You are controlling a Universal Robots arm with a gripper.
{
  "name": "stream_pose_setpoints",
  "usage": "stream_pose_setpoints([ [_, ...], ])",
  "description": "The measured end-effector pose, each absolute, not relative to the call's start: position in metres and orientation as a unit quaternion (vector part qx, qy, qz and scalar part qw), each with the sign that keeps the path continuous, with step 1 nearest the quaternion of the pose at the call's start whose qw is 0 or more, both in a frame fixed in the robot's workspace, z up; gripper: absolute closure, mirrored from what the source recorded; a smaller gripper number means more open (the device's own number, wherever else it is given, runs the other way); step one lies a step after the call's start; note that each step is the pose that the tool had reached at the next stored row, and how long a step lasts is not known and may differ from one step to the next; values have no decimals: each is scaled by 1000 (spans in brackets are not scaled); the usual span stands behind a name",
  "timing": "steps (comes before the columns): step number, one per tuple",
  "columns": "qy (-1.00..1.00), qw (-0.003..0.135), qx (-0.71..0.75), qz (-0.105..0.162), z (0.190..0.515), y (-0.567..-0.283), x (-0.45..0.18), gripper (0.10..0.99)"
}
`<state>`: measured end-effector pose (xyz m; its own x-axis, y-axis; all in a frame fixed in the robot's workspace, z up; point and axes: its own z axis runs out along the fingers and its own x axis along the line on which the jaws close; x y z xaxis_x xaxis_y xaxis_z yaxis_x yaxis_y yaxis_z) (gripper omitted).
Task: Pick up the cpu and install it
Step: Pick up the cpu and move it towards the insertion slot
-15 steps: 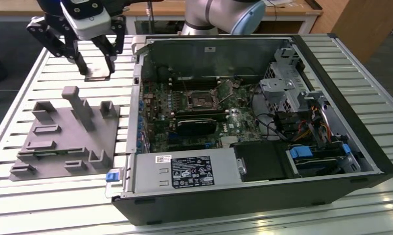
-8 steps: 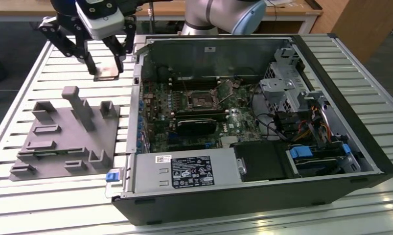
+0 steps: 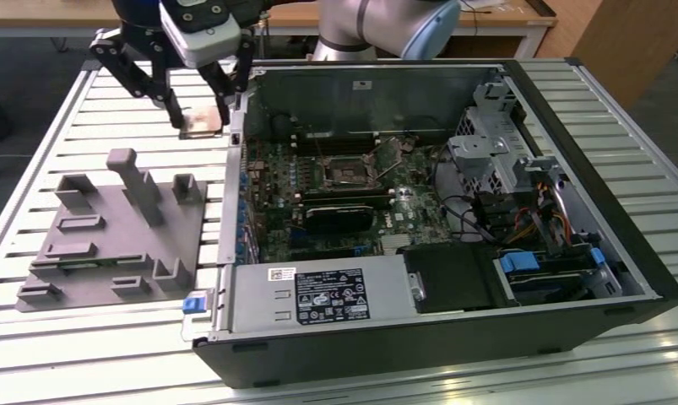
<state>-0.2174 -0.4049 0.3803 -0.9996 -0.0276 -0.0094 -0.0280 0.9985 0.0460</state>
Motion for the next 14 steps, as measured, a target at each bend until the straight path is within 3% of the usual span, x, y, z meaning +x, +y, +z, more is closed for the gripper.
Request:
stream_pose_setpoints([
  [14, 1000, 4, -14, 23, 380, -405, -187, 553],
])
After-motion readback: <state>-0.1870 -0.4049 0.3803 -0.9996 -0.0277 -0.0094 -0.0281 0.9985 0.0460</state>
